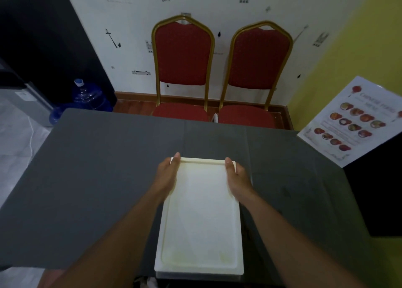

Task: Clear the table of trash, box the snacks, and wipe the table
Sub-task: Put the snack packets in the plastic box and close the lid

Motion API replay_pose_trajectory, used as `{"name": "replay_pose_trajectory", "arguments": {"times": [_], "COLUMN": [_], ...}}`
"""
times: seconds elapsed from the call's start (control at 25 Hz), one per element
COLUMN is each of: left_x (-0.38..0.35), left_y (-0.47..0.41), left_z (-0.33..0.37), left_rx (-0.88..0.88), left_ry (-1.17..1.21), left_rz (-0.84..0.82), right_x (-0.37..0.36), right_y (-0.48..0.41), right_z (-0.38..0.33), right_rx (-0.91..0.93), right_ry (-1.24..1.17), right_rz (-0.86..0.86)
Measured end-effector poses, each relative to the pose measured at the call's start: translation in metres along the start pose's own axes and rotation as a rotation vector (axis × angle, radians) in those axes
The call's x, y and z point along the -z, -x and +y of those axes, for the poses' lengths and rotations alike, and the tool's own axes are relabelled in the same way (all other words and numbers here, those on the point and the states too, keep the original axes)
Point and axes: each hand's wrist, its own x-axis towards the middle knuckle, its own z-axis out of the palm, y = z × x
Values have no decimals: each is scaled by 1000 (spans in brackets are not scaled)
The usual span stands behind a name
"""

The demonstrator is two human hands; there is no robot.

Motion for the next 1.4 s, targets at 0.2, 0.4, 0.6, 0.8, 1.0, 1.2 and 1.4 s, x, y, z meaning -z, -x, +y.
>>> {"name": "replay_pose_trajectory", "arguments": {"times": [0.2, 0.4, 0.6, 0.8, 1.0, 1.2, 1.4], "left_x": [-1, 10, 23, 16, 21, 18, 35], "left_y": [9, 67, 132, 146, 151, 151, 139], "left_z": [3, -14, -51, -59, -58, -54, -54], "left_rx": [-47, -42, -10, -54, -73, -69, -34], "left_ry": [-50, -228, -386, -510, -423, -408, -216], "left_rz": [45, -7, 26, 184, 153, 151, 191], "right_x": [1, 2, -12, -20, -16, -18, -26], "right_y": [8, 64, 128, 139, 139, 137, 135], "right_z": [-5, 10, 74, 78, 75, 81, 64], "right_rx": [33, 45, 117, 163, 170, 207, 159], "right_ry": [33, 96, 157, 221, 192, 206, 153], "right_rz": [53, 46, 95, 191, 166, 177, 161]}}
